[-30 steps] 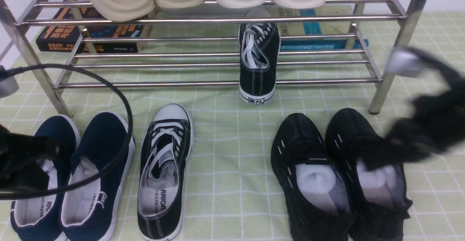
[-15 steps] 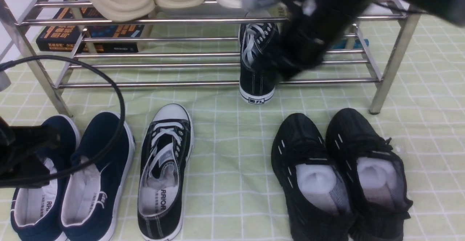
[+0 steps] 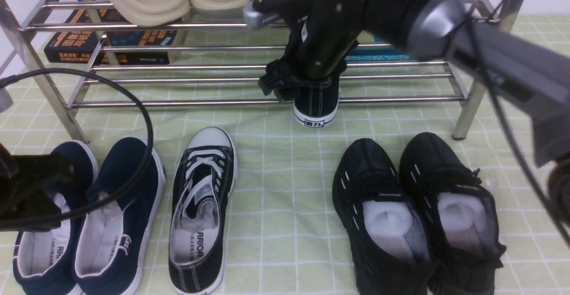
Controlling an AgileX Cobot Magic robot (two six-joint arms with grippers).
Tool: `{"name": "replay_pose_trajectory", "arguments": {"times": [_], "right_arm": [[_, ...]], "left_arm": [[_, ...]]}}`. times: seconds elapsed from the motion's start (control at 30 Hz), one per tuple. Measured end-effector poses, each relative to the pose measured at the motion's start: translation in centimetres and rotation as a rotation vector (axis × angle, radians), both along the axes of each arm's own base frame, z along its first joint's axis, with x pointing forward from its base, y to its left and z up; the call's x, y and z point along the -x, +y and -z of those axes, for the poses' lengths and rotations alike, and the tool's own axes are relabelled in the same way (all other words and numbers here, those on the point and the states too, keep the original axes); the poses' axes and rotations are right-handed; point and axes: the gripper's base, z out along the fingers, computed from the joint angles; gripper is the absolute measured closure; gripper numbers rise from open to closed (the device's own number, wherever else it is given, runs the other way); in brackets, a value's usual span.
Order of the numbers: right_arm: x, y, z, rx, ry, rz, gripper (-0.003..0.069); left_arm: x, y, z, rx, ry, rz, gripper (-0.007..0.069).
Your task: Take the shoes off the shelf with your hand from the green coffee tablecloth.
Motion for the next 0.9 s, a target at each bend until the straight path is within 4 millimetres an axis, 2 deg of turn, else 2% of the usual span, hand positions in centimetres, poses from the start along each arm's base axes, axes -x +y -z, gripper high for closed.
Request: {"name": "replay_pose_trajectory", "arguments": {"times": [0.13, 0.2, 0.33, 0.4, 0.53, 0.6, 0.73, 0.77, 0.9], "right_arm": [[-0.8, 0.3, 1.3, 0.017, -0.034, -0.003, 0.0174], [-1.0, 0.3, 1.7, 0.028, -0.037, -0.003, 0.0230], [-0.9, 0.2, 1.7, 0.036, -0.029, -0.001, 0.0547], [-0.5, 0.2, 1.4, 0.034, 0.000, 0.004, 0.0633], [1.3, 0.2, -0.1, 0.042, 0.079, -0.006, 0.0644], [3.9, 0.5, -2.0, 0.060, 0.163, -0.034, 0.0644], [7.1, 1.8, -4.5, 0.057, 0.178, -0.098, 0.0644], [7.3, 2.0, -4.5, 0.056, 0.177, -0.104, 0.0644], [10.3, 3.9, -4.7, 0.059, 0.186, -0.172, 0.0643]], "left_arm": [[0.0, 0.0, 0.0, 0.000, 0.001, 0.000, 0.0572], [0.0, 0.0, 0.0, 0.000, 0.001, 0.000, 0.0572], [0.1, 0.0, 0.0, 0.001, 0.010, 0.002, 0.0572], [0.1, 0.0, 0.0, 0.001, 0.010, 0.002, 0.0571], [0.1, 0.0, 0.0, -0.001, 0.012, 0.003, 0.0569], [0.1, 0.0, 0.0, -0.003, 0.012, 0.003, 0.0563], [0.1, 0.0, 0.0, -0.003, 0.012, 0.003, 0.0557], [0.1, 0.0, 0.0, -0.003, 0.012, 0.003, 0.0557], [0.1, 0.1, 0.1, -0.009, 0.015, 0.004, 0.0552]]}}
